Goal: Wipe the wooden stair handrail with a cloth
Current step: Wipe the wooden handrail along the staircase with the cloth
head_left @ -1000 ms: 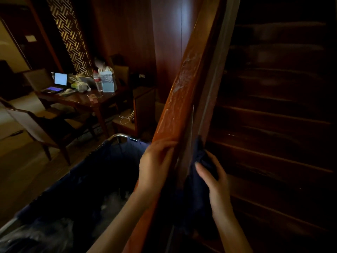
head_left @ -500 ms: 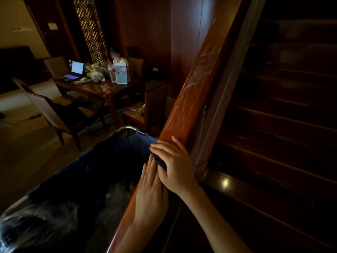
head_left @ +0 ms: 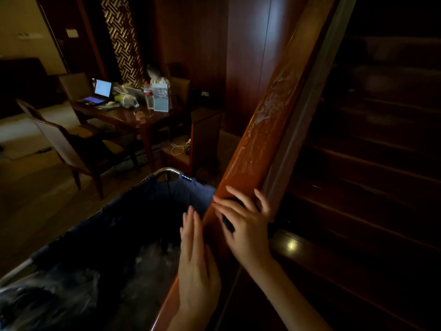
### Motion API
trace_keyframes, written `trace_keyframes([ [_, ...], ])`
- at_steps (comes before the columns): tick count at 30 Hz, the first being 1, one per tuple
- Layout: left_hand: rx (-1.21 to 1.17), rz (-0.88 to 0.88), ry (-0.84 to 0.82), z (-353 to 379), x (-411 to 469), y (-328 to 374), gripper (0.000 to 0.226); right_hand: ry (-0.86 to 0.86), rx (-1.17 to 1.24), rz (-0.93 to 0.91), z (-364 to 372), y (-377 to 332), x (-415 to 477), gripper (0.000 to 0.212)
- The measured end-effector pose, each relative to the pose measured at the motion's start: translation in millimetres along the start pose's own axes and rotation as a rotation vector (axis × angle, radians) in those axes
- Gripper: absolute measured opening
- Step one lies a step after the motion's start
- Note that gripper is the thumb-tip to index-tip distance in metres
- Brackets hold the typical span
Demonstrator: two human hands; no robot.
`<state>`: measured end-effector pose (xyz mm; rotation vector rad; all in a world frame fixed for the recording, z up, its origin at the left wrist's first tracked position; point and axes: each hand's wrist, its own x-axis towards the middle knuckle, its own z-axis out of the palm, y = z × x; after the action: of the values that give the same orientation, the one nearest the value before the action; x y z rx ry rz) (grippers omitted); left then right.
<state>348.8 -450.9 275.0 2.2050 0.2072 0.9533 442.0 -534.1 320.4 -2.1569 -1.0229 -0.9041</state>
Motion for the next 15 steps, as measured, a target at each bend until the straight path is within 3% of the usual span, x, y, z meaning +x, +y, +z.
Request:
trace_keyframes([
  [4,0.037,-0.050,-0.034,1,-4,0,0.059,-0.208,-0.060,-0.079,-3,8,53,0.018],
  [9,0.125,-0.056,-0.126,-1,-3,0,0.057,-0.041,-0.192,0.233,-16,34,81,0.029],
  [12,0.111,-0.051,-0.132,-1,0,3,0.054,-0.152,-0.094,0.038,-4,4,39,0.045],
  [14,0.121,-0.043,-0.141,-1,0,3,0.053,-0.277,-0.100,-0.147,3,-8,30,0.034],
  [15,0.125,-0.035,-0.138,-1,0,3,0.054,-0.272,-0.128,-0.151,5,-5,41,0.029],
])
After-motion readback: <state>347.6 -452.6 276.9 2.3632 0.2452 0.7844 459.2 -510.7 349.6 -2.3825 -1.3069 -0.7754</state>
